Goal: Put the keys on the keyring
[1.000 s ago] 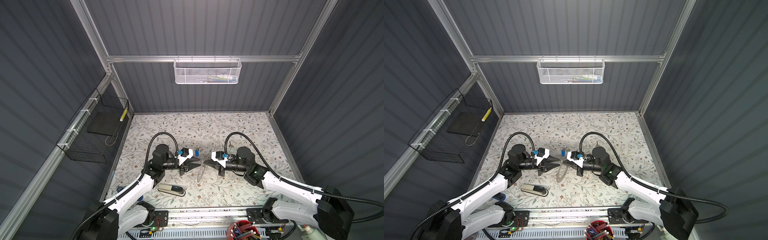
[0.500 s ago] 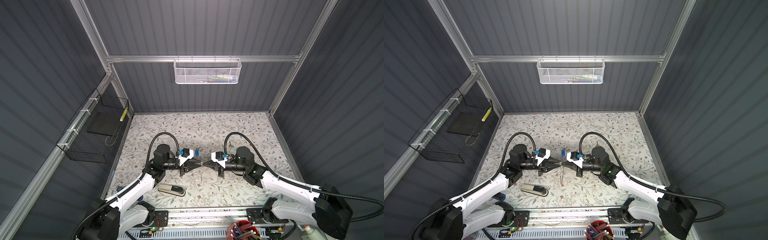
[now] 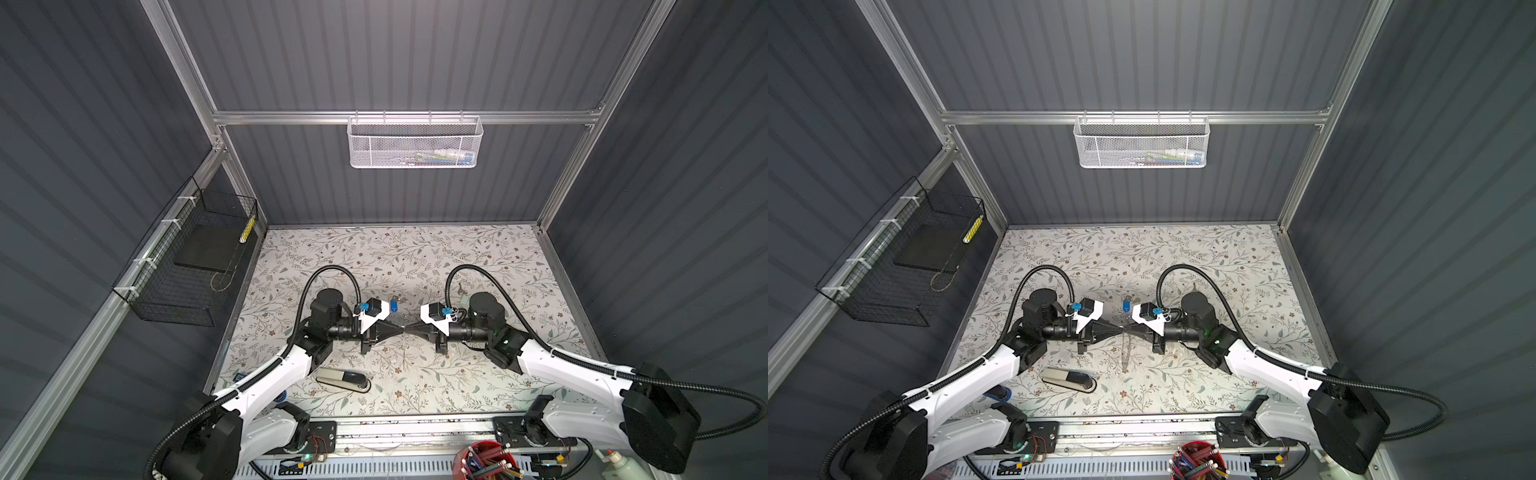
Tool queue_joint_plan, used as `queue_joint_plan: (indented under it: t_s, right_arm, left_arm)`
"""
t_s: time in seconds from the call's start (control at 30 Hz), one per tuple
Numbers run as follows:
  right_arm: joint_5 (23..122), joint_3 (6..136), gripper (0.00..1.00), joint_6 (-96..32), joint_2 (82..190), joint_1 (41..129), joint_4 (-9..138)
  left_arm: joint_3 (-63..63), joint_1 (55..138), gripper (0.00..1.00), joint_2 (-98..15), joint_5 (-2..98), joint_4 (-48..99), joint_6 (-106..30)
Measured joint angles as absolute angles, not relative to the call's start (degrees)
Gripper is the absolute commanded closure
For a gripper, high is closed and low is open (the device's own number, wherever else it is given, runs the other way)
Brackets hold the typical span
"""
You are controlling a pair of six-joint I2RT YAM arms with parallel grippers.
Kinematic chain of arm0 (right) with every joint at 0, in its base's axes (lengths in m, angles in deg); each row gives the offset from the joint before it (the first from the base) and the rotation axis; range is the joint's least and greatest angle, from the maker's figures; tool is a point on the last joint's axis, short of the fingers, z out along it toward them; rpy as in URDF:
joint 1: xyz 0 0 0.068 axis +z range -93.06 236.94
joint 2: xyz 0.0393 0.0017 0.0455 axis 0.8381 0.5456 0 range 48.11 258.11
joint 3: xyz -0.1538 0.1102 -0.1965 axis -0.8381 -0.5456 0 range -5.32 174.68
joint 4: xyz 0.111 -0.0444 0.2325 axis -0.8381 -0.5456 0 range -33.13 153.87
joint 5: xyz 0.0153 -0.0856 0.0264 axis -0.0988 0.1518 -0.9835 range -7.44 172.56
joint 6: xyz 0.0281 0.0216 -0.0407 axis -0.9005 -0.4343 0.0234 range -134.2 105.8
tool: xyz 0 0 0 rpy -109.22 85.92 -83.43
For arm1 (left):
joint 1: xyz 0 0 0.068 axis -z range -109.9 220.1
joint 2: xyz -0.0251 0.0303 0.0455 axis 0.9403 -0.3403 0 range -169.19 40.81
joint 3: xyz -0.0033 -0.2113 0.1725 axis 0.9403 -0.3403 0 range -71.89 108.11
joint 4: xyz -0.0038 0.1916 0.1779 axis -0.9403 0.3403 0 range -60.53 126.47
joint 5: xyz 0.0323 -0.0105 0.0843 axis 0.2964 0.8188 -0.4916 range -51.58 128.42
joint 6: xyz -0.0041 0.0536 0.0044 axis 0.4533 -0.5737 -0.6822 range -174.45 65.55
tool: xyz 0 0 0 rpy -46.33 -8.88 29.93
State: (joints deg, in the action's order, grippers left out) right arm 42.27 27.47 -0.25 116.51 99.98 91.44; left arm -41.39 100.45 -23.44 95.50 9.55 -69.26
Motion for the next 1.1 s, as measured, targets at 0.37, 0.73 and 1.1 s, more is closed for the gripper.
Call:
queue_joint_plan:
  t_s: [0.37, 0.73, 1.1]
  right_arm:
    - [54.79, 29.00, 0.59, 5.37, 108.66, 100.57, 75.88]
    - [61.13, 28.96, 0.63, 5.74, 106.70, 101.34, 73.89]
    - [61.61, 26.55, 0.74, 3.71, 108.47, 102.47, 79.29]
  left_arm:
    - [-27.88, 101.70, 1.00, -26.66, 88.40, 31.62, -77.56]
    - [-17.15, 106.44, 1.00, -30.87, 76.44, 52.54, -86.11]
    - [-10.42, 112.78, 1.00, -35.03, 67.44, 61.74, -88.42]
